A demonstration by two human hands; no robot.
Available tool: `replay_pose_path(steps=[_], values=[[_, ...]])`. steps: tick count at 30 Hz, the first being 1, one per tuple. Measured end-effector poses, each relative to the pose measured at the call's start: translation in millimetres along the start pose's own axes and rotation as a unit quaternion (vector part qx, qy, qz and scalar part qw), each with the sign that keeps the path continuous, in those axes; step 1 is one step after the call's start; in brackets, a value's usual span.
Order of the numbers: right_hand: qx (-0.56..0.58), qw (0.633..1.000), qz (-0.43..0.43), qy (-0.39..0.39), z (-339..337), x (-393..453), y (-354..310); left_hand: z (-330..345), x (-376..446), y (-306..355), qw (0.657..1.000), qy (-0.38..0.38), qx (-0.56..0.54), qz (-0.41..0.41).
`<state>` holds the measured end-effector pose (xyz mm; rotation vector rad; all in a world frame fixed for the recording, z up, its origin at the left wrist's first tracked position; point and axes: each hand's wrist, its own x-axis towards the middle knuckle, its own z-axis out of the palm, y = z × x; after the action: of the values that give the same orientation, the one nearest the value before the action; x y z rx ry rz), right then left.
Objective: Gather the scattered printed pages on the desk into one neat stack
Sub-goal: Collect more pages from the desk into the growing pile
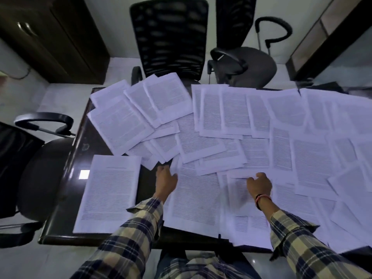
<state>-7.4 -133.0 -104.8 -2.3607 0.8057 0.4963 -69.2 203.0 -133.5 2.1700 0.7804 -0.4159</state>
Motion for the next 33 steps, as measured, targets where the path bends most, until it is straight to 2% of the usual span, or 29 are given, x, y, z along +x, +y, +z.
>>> replay_pose_path(steps=[4, 8, 21, 24, 28, 33], values=[[-0.087, 0.996, 0.01, -0.005, -36, 35, 47, 24, -14, 22, 0.999, 0.013, 0.033, -0.02], [-0.121, 0.991, -0.009, -0.06, -56, 54, 78, 57, -39, 63, 0.998, 0.033, 0.011, -0.049], [-0.152, 0.98, -0.074, -0.107, -58, 57, 85, 154, -80, 135, 0.998, -0.003, 0.001, -0.064], [-0.144, 0.979, -0.093, -0.114, -68, 63, 91, 154, -81, 140, 0.995, 0.026, 0.031, -0.095], [-0.184, 0.978, -0.069, -0.073, -85, 77, 116, 136, -73, 121, 0.981, 0.089, 0.055, -0.163], [-0.191, 0.979, -0.021, -0.068, -83, 82, 137, 128, -70, 110, 0.986, 0.062, 0.028, -0.149]])
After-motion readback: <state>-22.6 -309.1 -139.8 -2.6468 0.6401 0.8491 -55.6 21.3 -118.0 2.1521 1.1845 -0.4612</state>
